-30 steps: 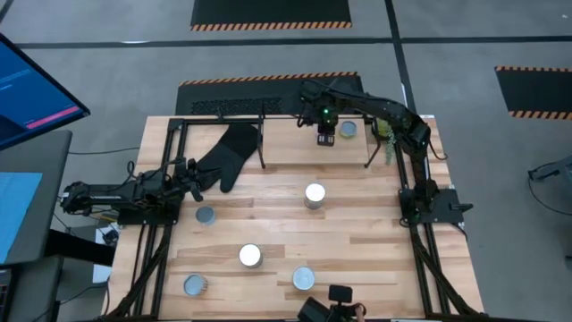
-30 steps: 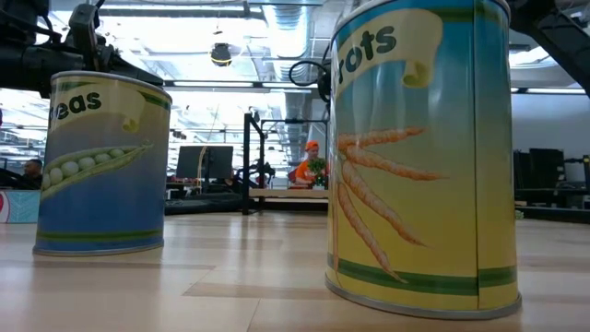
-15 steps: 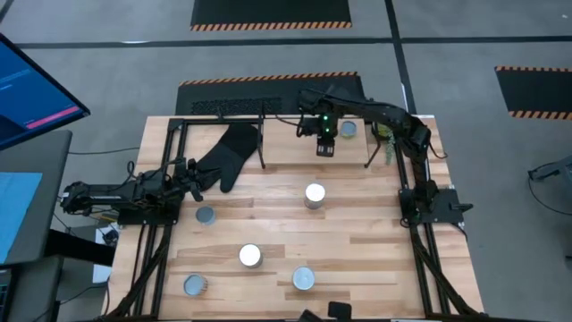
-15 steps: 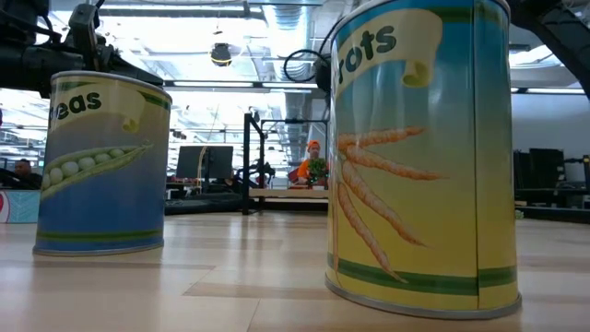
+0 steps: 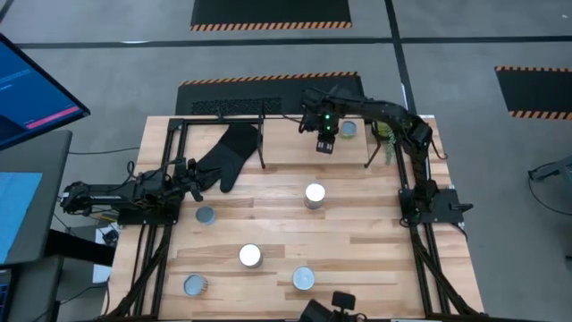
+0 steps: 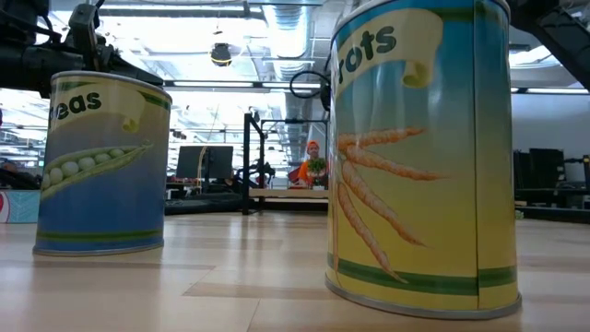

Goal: Pick and place cans onto a shelf
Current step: Put the small canned peas on the shelf, then put the canned peaches on the shelf

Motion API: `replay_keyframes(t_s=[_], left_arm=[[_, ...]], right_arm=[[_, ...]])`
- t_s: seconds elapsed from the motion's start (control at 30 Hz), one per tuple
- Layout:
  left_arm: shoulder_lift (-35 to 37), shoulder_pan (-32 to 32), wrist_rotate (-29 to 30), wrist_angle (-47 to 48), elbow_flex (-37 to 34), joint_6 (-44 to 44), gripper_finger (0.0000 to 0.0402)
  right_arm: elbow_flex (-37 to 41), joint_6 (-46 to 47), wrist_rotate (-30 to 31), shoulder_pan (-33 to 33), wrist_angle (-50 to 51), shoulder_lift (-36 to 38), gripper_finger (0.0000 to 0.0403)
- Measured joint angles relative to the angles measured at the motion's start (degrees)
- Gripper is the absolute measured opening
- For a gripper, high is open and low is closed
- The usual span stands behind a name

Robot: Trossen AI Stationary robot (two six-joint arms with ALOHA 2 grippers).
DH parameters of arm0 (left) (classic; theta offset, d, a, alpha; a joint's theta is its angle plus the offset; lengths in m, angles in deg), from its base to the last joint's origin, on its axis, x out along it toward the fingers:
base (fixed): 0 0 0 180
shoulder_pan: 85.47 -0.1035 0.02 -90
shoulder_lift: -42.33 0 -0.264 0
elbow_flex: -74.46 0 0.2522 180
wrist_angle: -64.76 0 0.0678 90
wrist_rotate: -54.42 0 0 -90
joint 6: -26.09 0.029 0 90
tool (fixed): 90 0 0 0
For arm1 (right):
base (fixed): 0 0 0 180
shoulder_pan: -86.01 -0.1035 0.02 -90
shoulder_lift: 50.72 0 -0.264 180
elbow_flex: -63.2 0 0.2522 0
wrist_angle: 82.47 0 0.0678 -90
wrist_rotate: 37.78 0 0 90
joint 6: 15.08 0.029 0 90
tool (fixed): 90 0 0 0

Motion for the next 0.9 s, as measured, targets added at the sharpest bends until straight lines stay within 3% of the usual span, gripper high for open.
replay_keyframes(t_s=[0.23,0.47,0.63,0.77,0.9], left_arm=[[0.0,0.0,0.0,0.0,0.0,0.0,0.0050],[0.0,0.0,-0.1,0.0,0.0,-0.1,0.0050],[0.0,0.0,-0.1,0.0,0.0,0.1,0.0050],[0.0,0.0,-0.1,0.0,0.0,0.1,0.0050],[0.0,0.0,-0.2,0.0,0.0,0.1,0.0050]], right_arm=[[0.0,0.2,0.0,0.9,-0.2,0.0,0.0102],[-0.7,5.3,-0.2,-1.0,8.1,0.4,0.0102],[-4.1,14.7,-6.3,-4.7,18.4,2.5,0.0102],[-4.3,22.3,-13.1,-9.7,17.5,6.5,0.0102],[-4.3,25.5,-11.7,-16.5,15.3,10.2,0.0102]])
